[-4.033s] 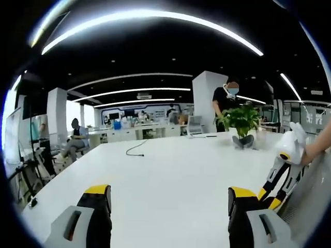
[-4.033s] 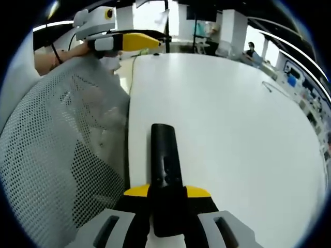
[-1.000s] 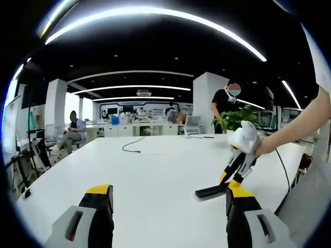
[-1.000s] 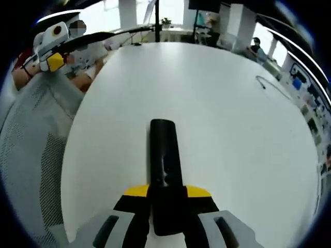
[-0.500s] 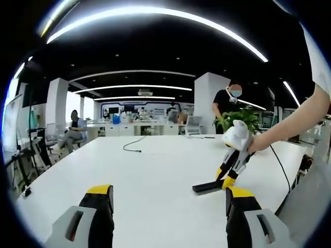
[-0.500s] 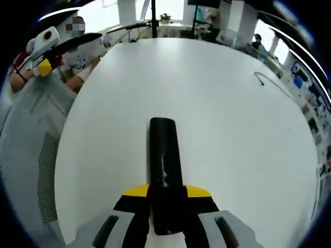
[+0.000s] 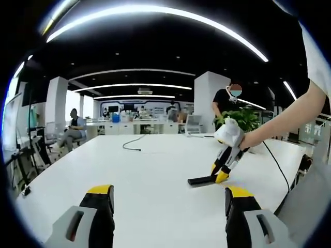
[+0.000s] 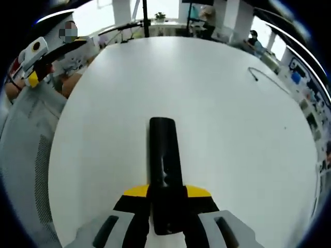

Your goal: Press the specified remote control buttons in sequence, fully releasing each button before pressing the next.

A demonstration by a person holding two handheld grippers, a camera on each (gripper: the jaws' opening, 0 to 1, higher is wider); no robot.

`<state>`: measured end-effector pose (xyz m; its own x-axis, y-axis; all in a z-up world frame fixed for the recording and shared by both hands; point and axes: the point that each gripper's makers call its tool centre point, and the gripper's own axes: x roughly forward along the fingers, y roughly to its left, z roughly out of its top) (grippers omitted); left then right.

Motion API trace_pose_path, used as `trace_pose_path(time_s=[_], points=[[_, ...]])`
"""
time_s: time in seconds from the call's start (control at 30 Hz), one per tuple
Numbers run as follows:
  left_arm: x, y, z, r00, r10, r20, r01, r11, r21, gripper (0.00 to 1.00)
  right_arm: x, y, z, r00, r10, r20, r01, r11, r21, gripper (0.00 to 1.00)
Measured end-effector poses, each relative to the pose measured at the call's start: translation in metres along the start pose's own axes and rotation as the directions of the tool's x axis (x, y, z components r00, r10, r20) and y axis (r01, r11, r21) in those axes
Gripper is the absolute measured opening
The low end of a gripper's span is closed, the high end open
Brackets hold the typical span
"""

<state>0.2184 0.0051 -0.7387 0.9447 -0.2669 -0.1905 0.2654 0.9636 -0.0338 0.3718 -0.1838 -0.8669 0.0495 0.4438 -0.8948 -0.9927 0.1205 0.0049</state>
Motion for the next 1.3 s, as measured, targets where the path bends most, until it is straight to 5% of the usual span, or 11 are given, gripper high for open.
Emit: trace_pose_path(time_s=[0.63,0.7,0.77,0.87,0.97,1.1,1.3], points=[[0.001,-0.001,-0.003,1.0,-0.005,-0.019,0.005,1.0,-0.003,0.91,0.002,-0.023,0.002,1.0,-0.013,0.009,0.013,1.0,0.025,0.21],[0.001,0.0,-0.003,1.0,-0.002,-0.018,0.002,1.0,-0.005,0.91,0.002,-0.022,0.003,1.0,-0.011,0.015,0.011,1.0,-0.027,0.22],[0.002,-0.001,-0.004,1.0,-0.008,-0.021,0.008,1.0,-0.008,0.91,0.001,-0.022,0.003,0.999,-0.014,0.032,0.013,1.0,0.028,0.22],[0.002,-0.003,-0.005,0.999,-0.015,-0.028,0.015,1.0,0.0,0.91,0.001,-0.018,0.007,0.997,-0.003,0.077,-0.004,0.995,0.1,0.29],[0.002,-0.002,-0.005,1.0,-0.012,-0.026,0.012,1.0,-0.002,0.91,0.003,-0.02,0.009,0.993,-0.044,0.112,0.024,0.984,0.176,0.51],[0.002,-0.003,-0.005,1.0,-0.013,-0.028,0.013,1.0,-0.001,0.91,-0.001,-0.022,0.02,0.965,-0.104,0.239,0.024,0.949,0.315,0.63],[0.002,-0.003,-0.005,0.999,-0.018,-0.032,0.018,1.0,-0.001,0.91,-0.023,-0.034,0.036,0.878,-0.256,0.405,0.04,0.881,0.471,0.84]])
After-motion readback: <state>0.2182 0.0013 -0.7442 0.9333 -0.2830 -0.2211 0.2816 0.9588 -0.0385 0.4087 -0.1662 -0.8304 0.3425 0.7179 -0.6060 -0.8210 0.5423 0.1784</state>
